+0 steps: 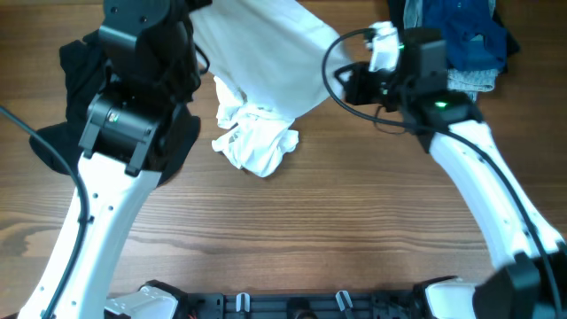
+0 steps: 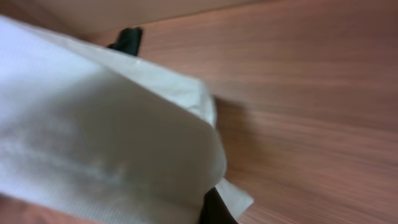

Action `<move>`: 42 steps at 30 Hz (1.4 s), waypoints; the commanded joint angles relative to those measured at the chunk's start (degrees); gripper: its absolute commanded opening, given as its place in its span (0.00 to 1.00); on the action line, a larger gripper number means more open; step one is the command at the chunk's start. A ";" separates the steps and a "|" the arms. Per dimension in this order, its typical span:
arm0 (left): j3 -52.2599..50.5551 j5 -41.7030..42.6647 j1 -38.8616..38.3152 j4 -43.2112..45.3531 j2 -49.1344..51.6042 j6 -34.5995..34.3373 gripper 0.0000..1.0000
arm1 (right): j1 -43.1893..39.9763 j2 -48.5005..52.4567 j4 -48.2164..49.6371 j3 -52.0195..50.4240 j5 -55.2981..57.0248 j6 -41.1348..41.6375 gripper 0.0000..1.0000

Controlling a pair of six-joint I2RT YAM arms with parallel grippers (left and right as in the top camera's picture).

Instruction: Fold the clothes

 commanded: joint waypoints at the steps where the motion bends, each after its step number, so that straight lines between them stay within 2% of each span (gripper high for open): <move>1: 0.70 -0.44 0.00 -7.41 -1.64 0.66 0.04 | 0.33 -2.71 -4.63 5.79 7.23 -9.05 0.04; 3: 0.70 -0.48 -0.50 -11.63 -1.88 0.68 0.04 | 0.33 -3.06 -7.30 9.49 8.39 -9.92 0.04; 5: 0.72 -0.46 -0.74 -10.97 -2.12 2.49 0.04 | 0.26 -3.06 -9.81 13.62 10.36 -10.14 0.04; 13: 0.72 -0.46 -2.10 5.90 -7.89 16.04 0.04 | -0.15 -3.74 -17.53 33.79 19.06 -13.70 0.05; 18: 0.72 -0.48 -5.35 11.43 -13.99 23.21 0.04 | -1.88 -4.07 -24.41 46.16 20.90 -15.58 0.04; 23: 0.72 -0.39 -7.13 17.51 -20.13 26.16 0.04 | -5.07 -4.92 -29.68 57.27 20.87 -16.55 0.04; 26: 0.79 2.56 -7.23 19.28 -23.30 26.14 0.04 | -6.27 -5.51 -32.09 62.51 20.87 -17.68 0.04; 30: 0.81 6.97 -7.23 18.91 -26.47 25.88 0.04 | -6.32 -6.71 -34.71 66.55 20.87 -18.05 0.04; 34: 0.81 7.72 -7.23 17.70 -27.12 25.86 0.04 | -6.32 -8.04 -35.43 66.93 20.83 -18.05 0.04; 42: 0.81 7.69 -7.23 14.40 -22.08 25.64 0.04 | -6.32 -4.07 -36.98 66.90 19.19 -18.01 0.04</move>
